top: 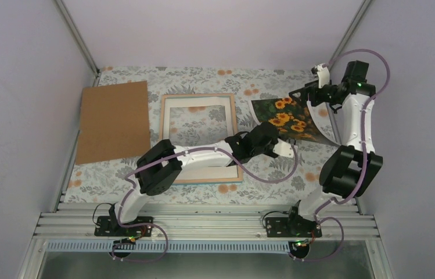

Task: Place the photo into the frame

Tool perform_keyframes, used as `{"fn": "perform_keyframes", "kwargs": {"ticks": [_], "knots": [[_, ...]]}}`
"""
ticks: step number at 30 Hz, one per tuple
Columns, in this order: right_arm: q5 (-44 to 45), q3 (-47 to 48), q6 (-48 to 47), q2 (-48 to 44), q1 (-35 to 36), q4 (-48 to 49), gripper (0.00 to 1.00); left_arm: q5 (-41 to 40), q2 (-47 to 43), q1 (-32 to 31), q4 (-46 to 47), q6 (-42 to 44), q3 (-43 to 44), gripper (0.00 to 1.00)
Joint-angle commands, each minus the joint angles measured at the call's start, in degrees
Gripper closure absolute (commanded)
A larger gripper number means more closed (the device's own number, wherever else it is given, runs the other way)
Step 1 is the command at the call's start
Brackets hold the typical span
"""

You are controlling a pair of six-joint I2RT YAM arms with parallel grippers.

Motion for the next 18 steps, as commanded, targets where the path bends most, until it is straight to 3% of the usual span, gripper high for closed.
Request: {"fn": "perform_keyframes", "kwargs": {"ticks": [1,9,15,18], "knots": [[-2.83,1.95,5.26,-3.99,-0.82,4.72,0.0,3.59,-3.96,1.11,-6.51,-9.14,5.36,0.98],[1.48,13.16,12.74,-2.75,-1.57,8.25,0.0,8.54,-10.1,1.08,-19.41,-17.52,13.66,0.98],[4.9,16.8,17.64,-3.28,-2.22,13.37,0.0,12.74,-15.7,0.35,-29.97,-22.5,15.92,0.98],[6.24,17.29,19.62,-3.94,-2.22,15.38,0.0,18.48,-17.76,0.34,-37.5,-25.63,19.05,0.98]]}}
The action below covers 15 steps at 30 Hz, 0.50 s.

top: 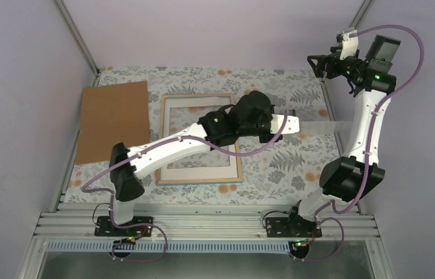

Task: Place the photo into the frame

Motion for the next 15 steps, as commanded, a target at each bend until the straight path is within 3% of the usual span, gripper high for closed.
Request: {"fn": "perform_keyframes", "kwargs": {"ticks": [1,4,7,11,15], "knots": [[2.87,1.71,5.05,-1.4,-0.64,4.87,0.0,10.06,-3.79,-0.43,-14.94,-7.64,6.79,0.98],[3.79,2.4,5.95,-1.81,-0.72,5.99,0.0,17.44,-3.92,-0.43,-26.18,-9.55,16.25,0.98],[4.33,3.95,6.89,-1.58,-0.8,6.45,0.0,23.73,-5.12,-0.44,-34.99,-9.59,20.04,0.98],[4.51,5.73,7.82,-1.14,-0.79,6.68,0.0,26.99,-9.34,-0.34,-41.52,-8.81,16.98,0.98],[5.01,6.28,7.93,-1.18,-0.84,6.57,0.0,31.26,-16.38,-0.07,-42.71,-8.65,7.41,0.98]]}}
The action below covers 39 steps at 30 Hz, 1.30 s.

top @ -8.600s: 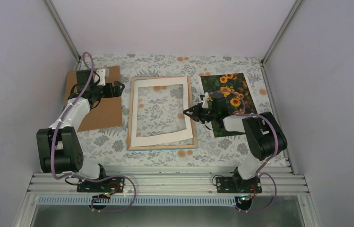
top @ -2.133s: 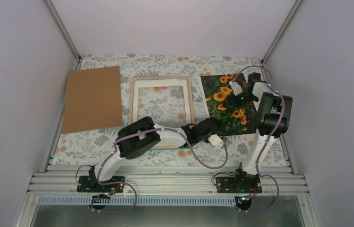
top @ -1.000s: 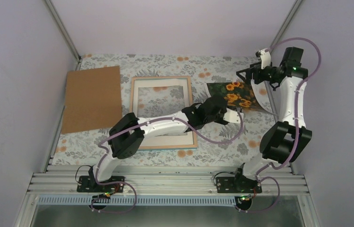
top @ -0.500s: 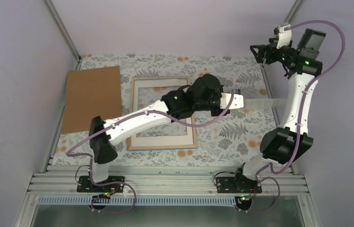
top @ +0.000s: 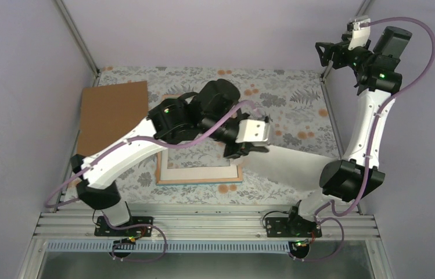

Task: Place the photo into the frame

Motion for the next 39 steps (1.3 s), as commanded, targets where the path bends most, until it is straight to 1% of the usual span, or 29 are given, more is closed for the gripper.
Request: {"fn": "perform_keyframes", "kwargs": {"ticks": [1,4,5,7,9,11,14,16,20,22,25,30,34,39], "knots": [[0.84,1.65,1.57,-1.2,-0.6,1.23,0.0,7.91,-6.68,0.06,-7.27,-0.88,-8.37,0.98],[0.66,1.65,1.47,-0.97,-0.53,0.89,0.0,11.16,-9.87,2.46,-9.65,0.0,-12.06,0.98],[0.58,1.69,1.48,-0.78,-0.55,0.54,0.0,13.4,-10.52,4.44,-10.54,-0.02,-12.81,0.98],[0.04,1.61,1.6,-0.45,-0.56,0.15,0.0,22.74,-11.3,9.76,-12.76,-0.36,-14.83,0.98],[-0.45,1.29,2.0,-0.09,-0.56,0.07,0.0,26.92,-12.87,13.99,-13.28,-0.46,-18.55,0.98],[-0.83,0.58,2.24,0.07,-0.56,0.25,0.0,29.08,-13.69,18.13,-14.13,0.44,-20.98,0.98],[-1.56,-0.31,2.97,0.71,-0.56,0.68,0.0,26.26,-13.71,21.85,-16.37,4.48,-22.77,0.98],[-2.15,-0.35,3.29,0.78,-0.47,0.48,0.0,23.11,-14.05,25.12,-16.53,7.36,-26.29,0.98],[-2.87,-1.36,3.28,2.42,-0.48,0.42,0.0,14.94,-15.37,33.61,-10.81,10.46,-32.49,0.98],[-3.01,-2.36,3.15,2.36,-0.48,0.52,0.0,13.96,-14.27,38.42,-8.8,10.38,-33.0,0.98],[-3.29,-3.54,3.22,2.33,-0.47,0.66,0.0,14.54,-11.76,43.81,-7.3,10.19,-31.83,0.98],[-3.48,-4.71,3.13,2.36,-0.48,0.68,0.0,14.9,-8.55,47.37,-6.87,10.16,-27.95,0.98],[-3.73,-5.3,3.16,2.36,-0.47,0.64,0.0,9.49,-8.1,48.01,-3.12,7.82,-27.28,0.98],[-4.16,-6.5,3.03,1.86,-0.47,0.72,0.0,6.99,-6.82,48.3,-4.5,11.74,-27.87,0.98]]}}
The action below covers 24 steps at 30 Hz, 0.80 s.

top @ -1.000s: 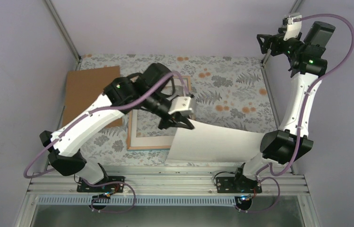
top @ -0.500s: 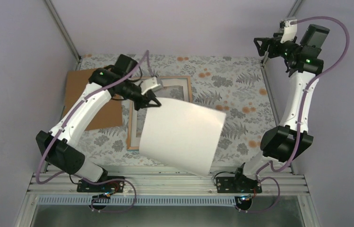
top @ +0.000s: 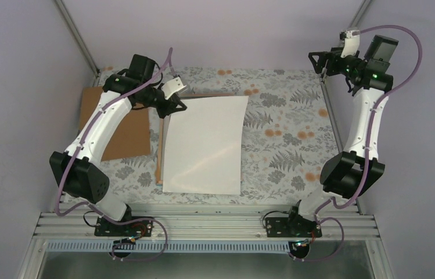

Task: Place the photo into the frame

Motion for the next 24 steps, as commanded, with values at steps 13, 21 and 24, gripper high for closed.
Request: {"fn": "perform_keyframes", "kwargs": {"ticks": [13,21,24], "knots": [[-4.99,-7.96,-0.56,-3.96,-0.35,0.2,0.0,-2.14,1.91,5.32,12.0,4.69,-6.67,0.98],[-8.53,-15.47,-1.45,-7.01,0.53,-1.22,0.0,-0.9,6.1,8.58,17.55,3.12,-6.43,0.98],[-8.6,-18.14,-1.97,-8.2,0.92,-0.9,0.0,0.49,8.07,9.69,18.71,1.75,-6.18,0.98]]}}
